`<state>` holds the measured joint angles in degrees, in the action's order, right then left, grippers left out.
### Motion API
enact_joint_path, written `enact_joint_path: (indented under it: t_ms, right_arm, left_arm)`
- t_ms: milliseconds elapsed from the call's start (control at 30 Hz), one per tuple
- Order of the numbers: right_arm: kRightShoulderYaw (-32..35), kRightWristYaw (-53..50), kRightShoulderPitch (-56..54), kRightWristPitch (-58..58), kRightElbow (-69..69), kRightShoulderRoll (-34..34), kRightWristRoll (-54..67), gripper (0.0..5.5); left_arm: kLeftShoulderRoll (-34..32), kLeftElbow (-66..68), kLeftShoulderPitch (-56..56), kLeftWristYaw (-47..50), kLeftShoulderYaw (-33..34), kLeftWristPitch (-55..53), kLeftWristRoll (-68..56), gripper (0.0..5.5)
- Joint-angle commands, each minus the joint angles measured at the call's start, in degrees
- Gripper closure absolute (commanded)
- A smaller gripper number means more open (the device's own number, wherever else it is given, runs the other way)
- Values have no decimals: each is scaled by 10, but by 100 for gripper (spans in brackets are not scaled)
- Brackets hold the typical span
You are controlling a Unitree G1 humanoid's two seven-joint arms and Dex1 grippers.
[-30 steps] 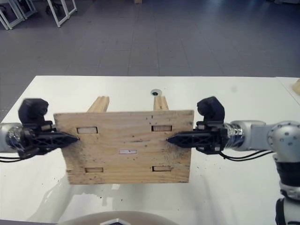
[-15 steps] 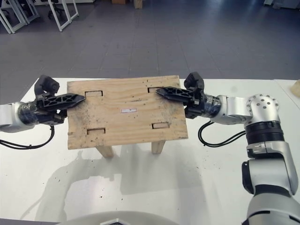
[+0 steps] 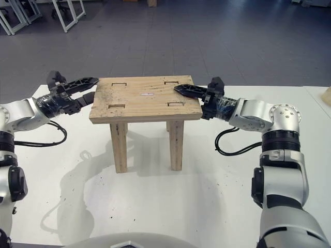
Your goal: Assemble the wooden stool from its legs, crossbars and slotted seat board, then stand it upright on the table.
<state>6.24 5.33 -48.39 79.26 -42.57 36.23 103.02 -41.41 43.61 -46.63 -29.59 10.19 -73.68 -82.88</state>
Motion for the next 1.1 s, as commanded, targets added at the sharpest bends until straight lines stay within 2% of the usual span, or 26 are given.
enact_joint_path:
  t_ms: [33, 100, 200, 333, 367, 433, 533, 633, 700, 767, 900, 1100]
  right_arm:
    - [45, 12, -15, 4, -20, 12, -58, 136]
    - [69, 24, -20, 4, -22, 12, -79, 106]
    - [105, 38, -25, -3, -20, 6, -107, 50]
    - [143, 63, -6, -34, -5, 10, -163, 50]
    - [146, 74, 13, -76, 13, 11, -200, 50]
    - [126, 99, 57, -182, 64, 8, -302, 50]
    - [41, 53, 141, -411, 197, -28, -530, 50]
    - [-48, -23, 220, -508, 341, -78, -691, 50]
    - [-87, -55, 289, -569, 392, -107, -778, 50]
    - [-89, -65, 340, -596, 421, -130, -813, 50]
    - [-63, -68, 406, -599, 469, -163, -826, 50]
    - [-55, -67, 416, -593, 490, -205, -849, 50]
  left_arm:
    - [-16, 30, -28, -45, 34, 2, 64, 184]
    - [-16, 41, -31, -65, 47, 11, 96, 159]
    - [-12, 52, -25, -82, 75, 28, 133, 153]
    - [8, 32, -4, -61, 113, 107, 186, 153]
    - [24, 4, 13, -32, 121, 156, 211, 153]
    - [60, -73, 51, 29, 120, 256, 273, 153]
    - [141, -278, 152, 189, 71, 387, 416, 153]
    - [188, -411, 252, 287, -9, 498, 580, 153]
    - [234, -467, 327, 334, -30, 569, 650, 153]
    - [264, -506, 379, 342, -34, 603, 671, 153]
    - [287, -579, 474, 324, -47, 605, 682, 153]
    - [292, -583, 473, 275, -49, 598, 668, 153]
